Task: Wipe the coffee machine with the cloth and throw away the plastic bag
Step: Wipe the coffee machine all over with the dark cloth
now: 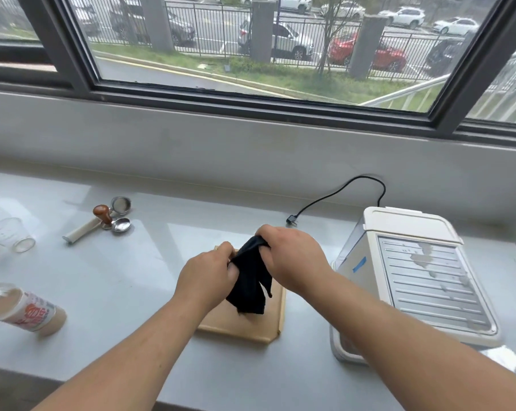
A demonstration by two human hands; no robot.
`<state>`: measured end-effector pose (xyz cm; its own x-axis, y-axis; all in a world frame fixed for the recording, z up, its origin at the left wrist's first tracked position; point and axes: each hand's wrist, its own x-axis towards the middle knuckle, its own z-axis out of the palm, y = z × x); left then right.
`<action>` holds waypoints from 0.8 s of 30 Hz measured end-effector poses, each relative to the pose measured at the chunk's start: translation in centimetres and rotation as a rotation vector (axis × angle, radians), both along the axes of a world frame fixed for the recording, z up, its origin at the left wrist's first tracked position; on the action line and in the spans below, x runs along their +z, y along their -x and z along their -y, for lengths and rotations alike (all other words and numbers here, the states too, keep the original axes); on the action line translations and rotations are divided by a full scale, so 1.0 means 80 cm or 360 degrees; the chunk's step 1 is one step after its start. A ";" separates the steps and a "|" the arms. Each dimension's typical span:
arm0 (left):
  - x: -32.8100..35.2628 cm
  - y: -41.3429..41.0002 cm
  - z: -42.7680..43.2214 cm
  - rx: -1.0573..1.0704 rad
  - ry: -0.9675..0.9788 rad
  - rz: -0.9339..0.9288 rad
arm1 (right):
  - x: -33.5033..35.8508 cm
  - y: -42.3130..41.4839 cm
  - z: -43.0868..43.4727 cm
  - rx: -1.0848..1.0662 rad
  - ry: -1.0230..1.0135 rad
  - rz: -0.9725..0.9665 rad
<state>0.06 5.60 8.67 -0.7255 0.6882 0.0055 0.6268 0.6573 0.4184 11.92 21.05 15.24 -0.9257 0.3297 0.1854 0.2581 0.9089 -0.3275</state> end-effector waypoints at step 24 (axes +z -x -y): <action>0.231 -0.044 -0.168 -0.0288 -0.0664 -0.0397 | 0.204 -0.132 -0.175 -0.0342 -0.0174 -0.0393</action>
<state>3.59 19.00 27.13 -0.5364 0.7049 0.4641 0.8293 0.3379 0.4451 22.49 35.07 31.58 -0.7602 0.4778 0.4402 0.3724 0.8757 -0.3074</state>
